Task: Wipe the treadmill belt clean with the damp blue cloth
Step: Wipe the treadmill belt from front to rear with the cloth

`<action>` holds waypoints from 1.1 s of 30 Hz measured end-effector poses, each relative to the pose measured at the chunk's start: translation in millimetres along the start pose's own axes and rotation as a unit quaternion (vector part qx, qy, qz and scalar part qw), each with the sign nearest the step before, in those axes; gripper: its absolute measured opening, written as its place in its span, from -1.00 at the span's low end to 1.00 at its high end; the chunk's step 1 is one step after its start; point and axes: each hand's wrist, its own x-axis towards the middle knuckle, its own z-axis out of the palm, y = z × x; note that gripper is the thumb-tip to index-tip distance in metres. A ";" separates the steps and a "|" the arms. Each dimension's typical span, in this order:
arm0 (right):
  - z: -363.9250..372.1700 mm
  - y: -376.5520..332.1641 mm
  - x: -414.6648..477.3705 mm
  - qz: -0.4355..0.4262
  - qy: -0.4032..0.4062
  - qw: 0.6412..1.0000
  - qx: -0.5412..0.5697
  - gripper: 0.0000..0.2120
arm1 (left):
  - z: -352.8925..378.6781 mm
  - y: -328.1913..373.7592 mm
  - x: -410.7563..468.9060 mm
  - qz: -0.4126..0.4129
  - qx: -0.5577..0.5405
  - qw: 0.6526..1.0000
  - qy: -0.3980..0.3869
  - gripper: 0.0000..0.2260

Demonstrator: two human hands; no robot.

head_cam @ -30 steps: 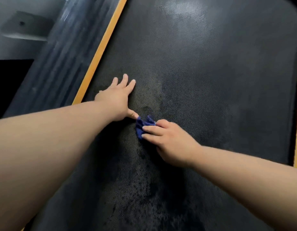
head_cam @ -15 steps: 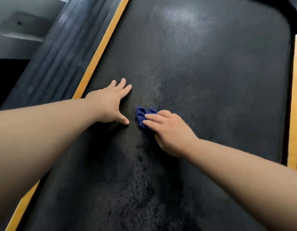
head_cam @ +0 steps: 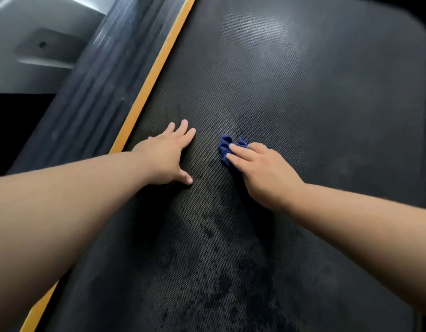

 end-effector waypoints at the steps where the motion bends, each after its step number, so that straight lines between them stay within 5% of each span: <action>1: -3.8 0.5 10.1 0.000 -0.006 1.000 -0.011 -0.58 | -0.1 -0.2 1.2 -0.002 0.005 1.000 -0.001 0.06; 8: -29.1 -8.0 76.9 0.153 -0.068 0.985 0.051 -0.61 | 2.2 -1.2 -0.3 -0.011 -0.009 1.000 0.002 0.05; 13: -39.0 -1.9 28.1 0.189 0.041 0.961 0.195 -0.42 | -7.5 -1.7 -7.7 -0.007 -0.050 0.999 0.002 0.02; 16: -25.6 17.8 -4.2 0.269 0.047 0.950 0.149 -0.44 | -15.5 15.5 -4.0 -0.037 -0.177 0.977 0.113 -0.21; 19: -0.8 21.0 -17.3 0.297 -0.015 0.952 0.065 -0.40 | -12.3 44.6 17.5 0.011 -0.142 0.961 0.239 -0.32; 26: 13.7 19.0 -15.9 0.305 -0.053 0.950 0.022 -0.35 | -1.8 63.9 82.7 0.210 0.021 0.946 0.246 -0.52; 31: 10.4 18.3 -16.6 0.307 -0.081 0.948 0.027 -0.38 | -11.6 54.3 102.0 0.057 -0.067 0.946 0.313 -0.55; 33: 10.5 19.8 -16.4 0.308 -0.084 0.947 0.031 -0.38 | 2.1 61.0 84.0 0.094 -0.095 0.937 0.323 -0.57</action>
